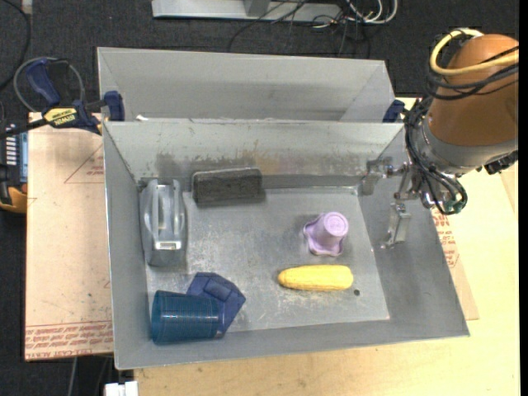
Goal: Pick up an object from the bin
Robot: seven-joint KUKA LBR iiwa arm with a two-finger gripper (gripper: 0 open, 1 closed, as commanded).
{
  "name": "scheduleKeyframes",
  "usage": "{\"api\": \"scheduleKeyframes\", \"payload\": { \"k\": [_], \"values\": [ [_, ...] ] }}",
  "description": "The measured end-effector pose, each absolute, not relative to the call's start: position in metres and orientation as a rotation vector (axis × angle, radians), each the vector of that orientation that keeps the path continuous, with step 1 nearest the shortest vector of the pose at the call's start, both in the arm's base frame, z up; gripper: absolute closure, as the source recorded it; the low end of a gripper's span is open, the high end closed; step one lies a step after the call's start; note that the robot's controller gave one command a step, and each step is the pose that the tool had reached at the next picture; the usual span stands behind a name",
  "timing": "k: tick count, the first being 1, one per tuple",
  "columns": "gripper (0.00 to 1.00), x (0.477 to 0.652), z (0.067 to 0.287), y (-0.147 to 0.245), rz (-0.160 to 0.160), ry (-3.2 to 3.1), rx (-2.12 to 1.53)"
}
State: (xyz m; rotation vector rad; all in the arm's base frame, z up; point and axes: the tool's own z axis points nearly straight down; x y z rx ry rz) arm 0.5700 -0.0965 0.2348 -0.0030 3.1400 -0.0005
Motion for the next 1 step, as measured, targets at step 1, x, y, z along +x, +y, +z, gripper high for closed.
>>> {"api": "scheduleKeyframes", "payload": {
  "k": [1],
  "values": [
    [0.00,0.5700,0.2348,-0.0965,0.000,3.140,-0.003]
  ]
}}
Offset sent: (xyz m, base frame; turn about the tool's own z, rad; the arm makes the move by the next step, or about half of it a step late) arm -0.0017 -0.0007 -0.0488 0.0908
